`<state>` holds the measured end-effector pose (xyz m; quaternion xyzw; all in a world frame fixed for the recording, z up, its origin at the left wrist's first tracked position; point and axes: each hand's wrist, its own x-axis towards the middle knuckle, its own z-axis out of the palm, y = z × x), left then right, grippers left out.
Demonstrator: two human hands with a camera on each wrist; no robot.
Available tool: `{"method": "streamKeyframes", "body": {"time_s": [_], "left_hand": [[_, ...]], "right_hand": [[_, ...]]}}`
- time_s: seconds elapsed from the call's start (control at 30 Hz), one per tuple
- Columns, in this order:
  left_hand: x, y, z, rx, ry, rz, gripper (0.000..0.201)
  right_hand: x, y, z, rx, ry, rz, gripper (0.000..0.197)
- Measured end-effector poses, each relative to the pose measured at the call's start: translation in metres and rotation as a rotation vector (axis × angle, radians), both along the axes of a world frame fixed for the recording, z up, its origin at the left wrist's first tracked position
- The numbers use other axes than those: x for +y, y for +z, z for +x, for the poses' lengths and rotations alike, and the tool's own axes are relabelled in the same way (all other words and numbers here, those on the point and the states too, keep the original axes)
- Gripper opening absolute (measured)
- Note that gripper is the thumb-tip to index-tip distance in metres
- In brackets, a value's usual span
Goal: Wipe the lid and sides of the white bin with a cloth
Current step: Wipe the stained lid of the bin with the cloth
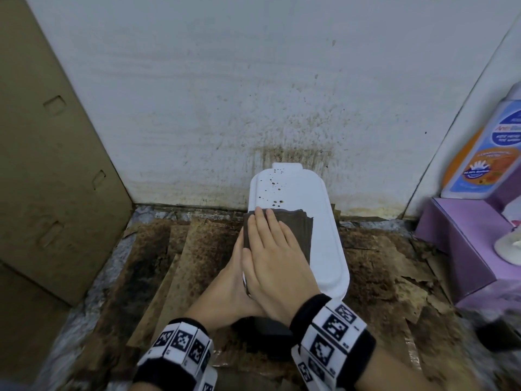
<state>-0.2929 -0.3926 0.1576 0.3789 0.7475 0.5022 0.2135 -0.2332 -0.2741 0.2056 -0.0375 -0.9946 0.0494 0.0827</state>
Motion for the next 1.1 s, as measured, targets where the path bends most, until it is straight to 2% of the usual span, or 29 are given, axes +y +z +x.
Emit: {"method": "streamKeyframes", "body": {"time_s": [0.2, 0.27, 0.37, 0.47, 0.57, 0.7, 0.73, 0.8, 0.9, 1.0, 1.1], "left_hand": [[-0.003, 0.001, 0.003, 0.025, 0.032, -0.006, 0.143], [-0.004, -0.001, 0.002, 0.013, 0.042, -0.041, 0.151], [-0.011, 0.001, 0.005, -0.058, 0.079, -0.123, 0.165], [-0.016, 0.010, 0.009, -0.100, 0.156, -0.086, 0.164], [-0.013, 0.030, 0.017, -0.034, 0.224, -0.060, 0.150], [0.009, 0.041, 0.027, 0.288, 0.346, -0.052, 0.091], [0.016, 0.040, 0.031, 0.328, 0.358, -0.082, 0.082], [0.030, 0.039, 0.039, 0.371, 0.365, -0.180, 0.079], [0.041, 0.039, 0.045, 0.490, 0.396, -0.350, 0.079], [0.045, 0.043, 0.043, 0.576, 0.396, -0.440, 0.078], [0.050, 0.048, 0.041, 0.562, 0.379, -0.482, 0.077]], "right_hand": [[-0.004, 0.000, -0.005, 0.009, 0.010, -0.028, 0.063], [0.003, 0.008, -0.003, -0.025, 0.063, -0.136, 0.062], [0.018, 0.023, 0.003, -0.062, 0.130, -0.437, 0.061], [0.043, 0.027, 0.015, 0.037, 0.082, -0.558, 0.059], [0.070, 0.018, 0.028, 0.121, -0.063, -0.597, 0.056], [0.086, 0.001, 0.041, 0.082, -0.240, -0.650, 0.061], [0.086, -0.003, 0.043, 0.073, -0.259, -0.667, 0.066], [0.084, -0.007, 0.046, 0.069, -0.274, -0.759, 0.072], [0.082, -0.012, 0.046, 0.098, -0.285, -0.898, 0.070], [0.082, -0.016, 0.045, 0.131, -0.274, -0.938, 0.069], [0.082, -0.017, 0.045, 0.137, -0.269, -0.948, 0.066]]}}
